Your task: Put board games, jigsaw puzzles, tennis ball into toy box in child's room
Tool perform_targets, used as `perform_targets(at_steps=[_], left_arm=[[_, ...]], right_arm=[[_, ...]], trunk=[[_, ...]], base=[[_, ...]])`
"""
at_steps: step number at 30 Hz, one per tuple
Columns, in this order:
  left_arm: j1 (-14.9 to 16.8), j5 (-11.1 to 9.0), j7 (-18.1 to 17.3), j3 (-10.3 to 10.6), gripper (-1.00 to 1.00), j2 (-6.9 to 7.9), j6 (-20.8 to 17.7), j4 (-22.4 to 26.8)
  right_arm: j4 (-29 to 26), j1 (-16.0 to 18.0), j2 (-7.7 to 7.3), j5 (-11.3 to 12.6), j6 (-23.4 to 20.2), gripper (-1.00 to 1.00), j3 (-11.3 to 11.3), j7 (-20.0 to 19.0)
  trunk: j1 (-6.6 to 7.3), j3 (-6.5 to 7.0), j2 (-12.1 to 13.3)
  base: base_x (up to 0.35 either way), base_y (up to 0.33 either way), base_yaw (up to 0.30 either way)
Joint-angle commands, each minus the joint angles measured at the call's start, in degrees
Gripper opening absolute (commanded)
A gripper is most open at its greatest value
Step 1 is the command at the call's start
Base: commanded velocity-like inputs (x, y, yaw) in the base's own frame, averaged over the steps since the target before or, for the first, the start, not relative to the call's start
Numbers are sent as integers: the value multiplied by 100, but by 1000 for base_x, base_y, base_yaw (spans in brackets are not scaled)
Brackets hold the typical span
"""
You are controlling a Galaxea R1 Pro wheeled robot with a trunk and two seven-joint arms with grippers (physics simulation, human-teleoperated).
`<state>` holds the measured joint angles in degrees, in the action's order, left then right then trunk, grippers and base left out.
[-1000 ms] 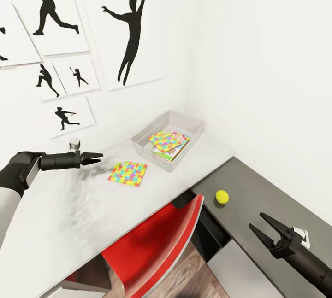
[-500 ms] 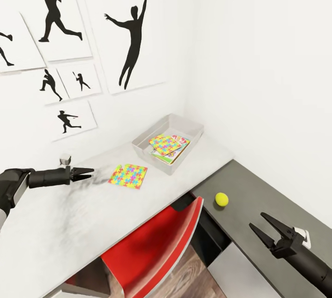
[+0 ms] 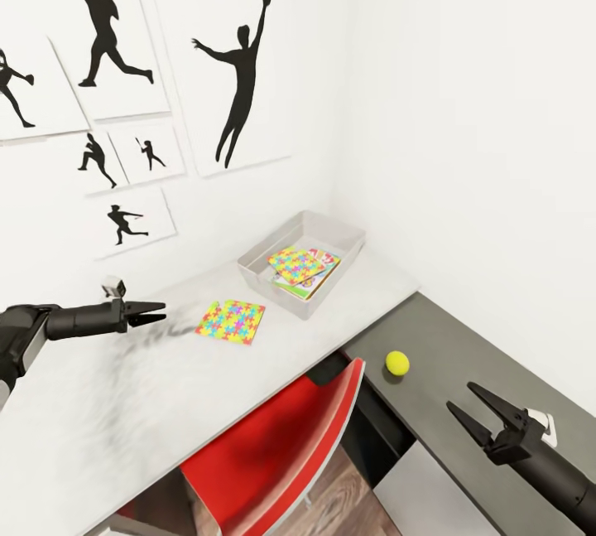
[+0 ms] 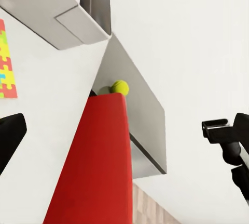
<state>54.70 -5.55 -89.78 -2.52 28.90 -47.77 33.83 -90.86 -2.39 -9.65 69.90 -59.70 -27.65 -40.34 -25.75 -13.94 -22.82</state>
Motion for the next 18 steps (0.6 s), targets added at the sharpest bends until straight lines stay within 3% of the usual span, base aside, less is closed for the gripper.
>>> perform_targets(at_steps=[1,18], left_arm=[[-1,4,-22,4,100,-5,-59,1],[-24,4,-22,6,100,-11,-33,-8]], right_arm=[[-2,2,-1,-21,-20,100,-4,-26],[-2,-4,5,-29,-16,100,-2,-17]], trunk=[[-4,1,-10],[-4,163,-10]], base=[[0,0,0],[0,0,0]])
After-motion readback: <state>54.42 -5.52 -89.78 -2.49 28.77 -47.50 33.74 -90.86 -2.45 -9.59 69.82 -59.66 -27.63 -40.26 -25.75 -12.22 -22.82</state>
